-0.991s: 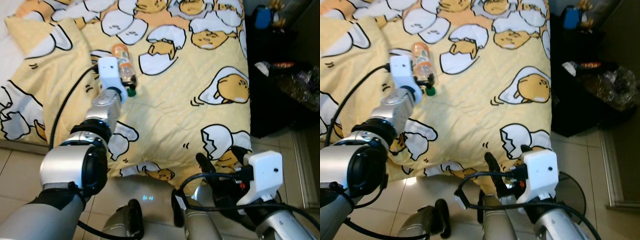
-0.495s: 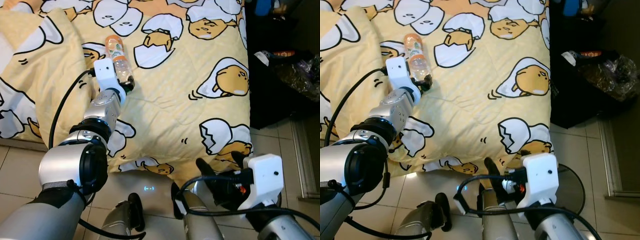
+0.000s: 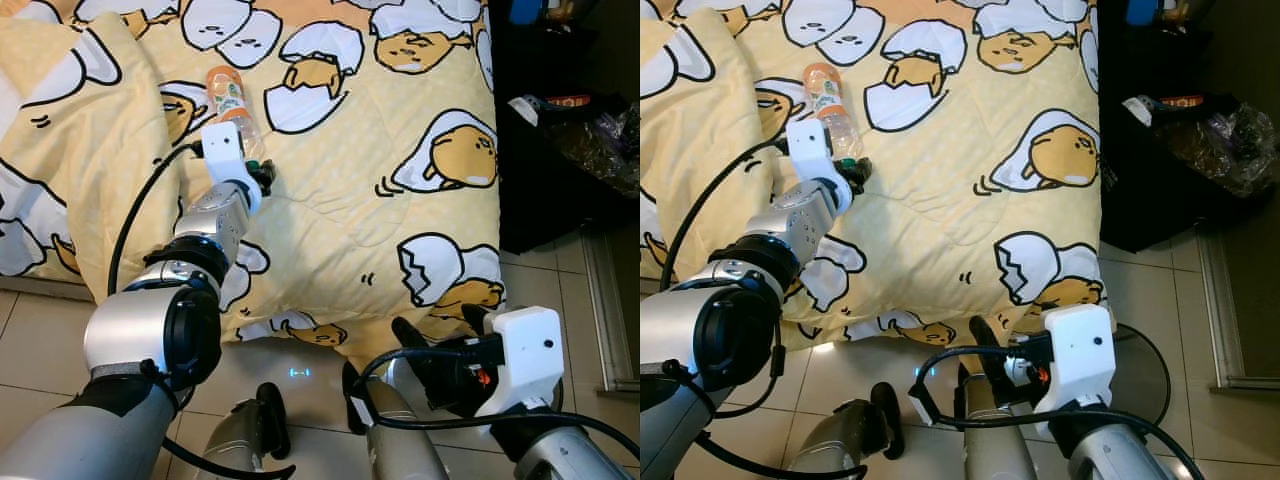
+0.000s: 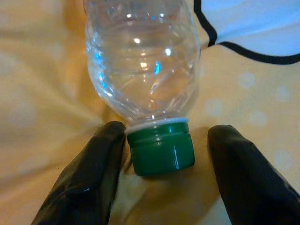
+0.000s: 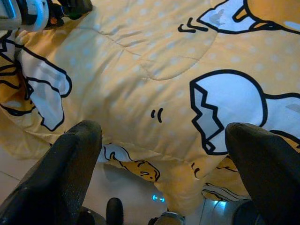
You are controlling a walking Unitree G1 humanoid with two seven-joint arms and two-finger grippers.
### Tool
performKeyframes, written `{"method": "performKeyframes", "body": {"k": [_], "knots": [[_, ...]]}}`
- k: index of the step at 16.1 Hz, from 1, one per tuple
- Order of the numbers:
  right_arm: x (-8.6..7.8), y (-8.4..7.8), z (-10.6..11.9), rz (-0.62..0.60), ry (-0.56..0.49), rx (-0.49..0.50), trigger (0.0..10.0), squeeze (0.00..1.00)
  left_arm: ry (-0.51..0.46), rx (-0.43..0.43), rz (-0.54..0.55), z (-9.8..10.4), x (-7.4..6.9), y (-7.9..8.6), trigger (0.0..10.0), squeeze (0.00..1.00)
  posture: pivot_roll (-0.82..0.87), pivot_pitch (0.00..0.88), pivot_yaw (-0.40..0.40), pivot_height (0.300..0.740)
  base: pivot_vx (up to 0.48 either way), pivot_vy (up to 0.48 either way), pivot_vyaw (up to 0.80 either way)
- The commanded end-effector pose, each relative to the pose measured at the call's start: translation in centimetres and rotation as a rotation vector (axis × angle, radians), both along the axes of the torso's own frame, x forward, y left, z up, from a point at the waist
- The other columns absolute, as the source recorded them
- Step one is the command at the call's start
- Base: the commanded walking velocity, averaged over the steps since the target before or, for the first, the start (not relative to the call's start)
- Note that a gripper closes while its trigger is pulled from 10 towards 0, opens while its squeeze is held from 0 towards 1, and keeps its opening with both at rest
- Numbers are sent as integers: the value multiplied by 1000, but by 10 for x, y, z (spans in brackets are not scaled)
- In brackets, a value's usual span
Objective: Clean up the room
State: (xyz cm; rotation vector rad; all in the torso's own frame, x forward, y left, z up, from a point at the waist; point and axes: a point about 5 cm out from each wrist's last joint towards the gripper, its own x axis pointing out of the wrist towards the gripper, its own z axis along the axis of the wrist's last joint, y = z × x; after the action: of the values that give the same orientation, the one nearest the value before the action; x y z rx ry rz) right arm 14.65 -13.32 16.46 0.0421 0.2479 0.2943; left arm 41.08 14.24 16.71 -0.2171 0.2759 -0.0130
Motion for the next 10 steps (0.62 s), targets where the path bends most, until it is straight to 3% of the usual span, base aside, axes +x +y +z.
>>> {"method": "performKeyframes", "body": {"k": [1, 6, 10], "knots": [[-3, -3, 1, -15, 10, -2, 10000, 0, 53, -28, -3, -10, -3, -4, 0, 0, -547, 379, -31, 740, 0, 0, 0], [0, -4, -3, -22, 23, 4, 10000, 0, 27, -23, 21, -4, -1, 5, 0, 0, -532, 370, -30, 740, 0, 0, 0], [10, -4, -7, -27, 20, 16, 10000, 0, -97, 25, -25, 21, 6, 3, 0, 0, -499, 348, -22, 740, 0, 0, 0]]}}
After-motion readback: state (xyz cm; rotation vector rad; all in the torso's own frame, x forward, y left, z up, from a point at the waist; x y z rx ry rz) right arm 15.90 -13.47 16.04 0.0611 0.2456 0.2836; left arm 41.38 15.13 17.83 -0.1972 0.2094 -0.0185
